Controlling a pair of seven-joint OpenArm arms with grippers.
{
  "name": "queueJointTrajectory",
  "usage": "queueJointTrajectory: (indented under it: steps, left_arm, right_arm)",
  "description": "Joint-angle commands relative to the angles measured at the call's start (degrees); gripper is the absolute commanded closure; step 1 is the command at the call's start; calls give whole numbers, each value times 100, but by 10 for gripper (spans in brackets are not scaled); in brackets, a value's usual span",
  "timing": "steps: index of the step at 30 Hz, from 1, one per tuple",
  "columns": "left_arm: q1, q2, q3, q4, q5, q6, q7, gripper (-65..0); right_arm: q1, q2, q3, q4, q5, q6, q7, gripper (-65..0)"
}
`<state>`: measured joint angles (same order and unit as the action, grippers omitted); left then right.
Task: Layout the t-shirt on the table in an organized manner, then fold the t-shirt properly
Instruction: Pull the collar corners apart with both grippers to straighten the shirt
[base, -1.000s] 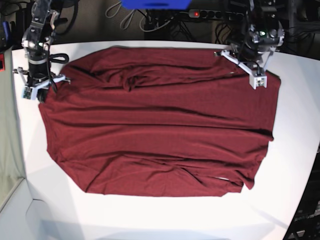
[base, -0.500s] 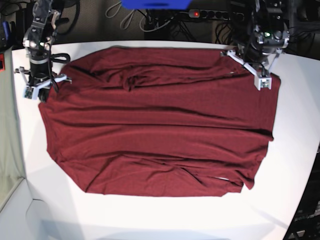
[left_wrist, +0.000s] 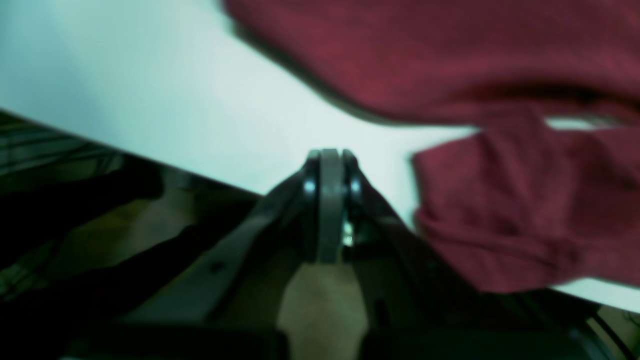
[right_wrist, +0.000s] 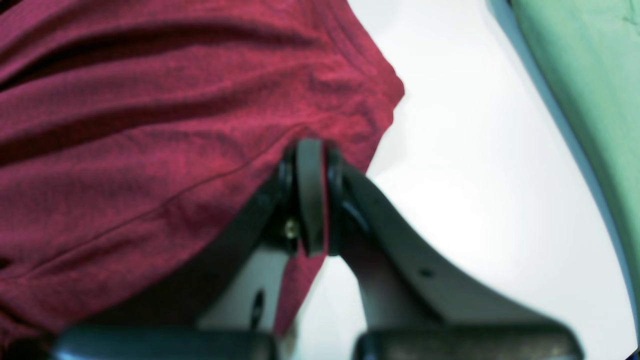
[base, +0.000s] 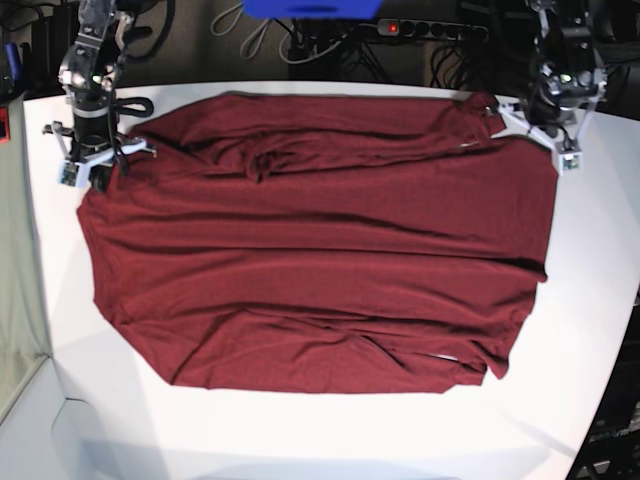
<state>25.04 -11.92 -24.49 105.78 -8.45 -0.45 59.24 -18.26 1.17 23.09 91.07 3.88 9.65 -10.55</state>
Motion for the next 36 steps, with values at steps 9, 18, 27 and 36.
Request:
queueJointTrajectory:
  steps: [9,18,27,36]
  left_arm:
    - [-258,-263,-790,293,23,5,-3,-5]
    - [261,177,-597,706,-804,-1595,-3,-172]
    - [709,634,-562,899,-900,-2395,-56,-325]
    - [428,669,-360,829,-865,-2421,-12,-325]
  right_arm:
    - [11,63,16,93,12,6,153,0]
    - [11,81,16,93,-6,6,153,0]
    - [20,90,16,93,3,6,153,0]
    - [46,63,7,102,12,15,153,0]
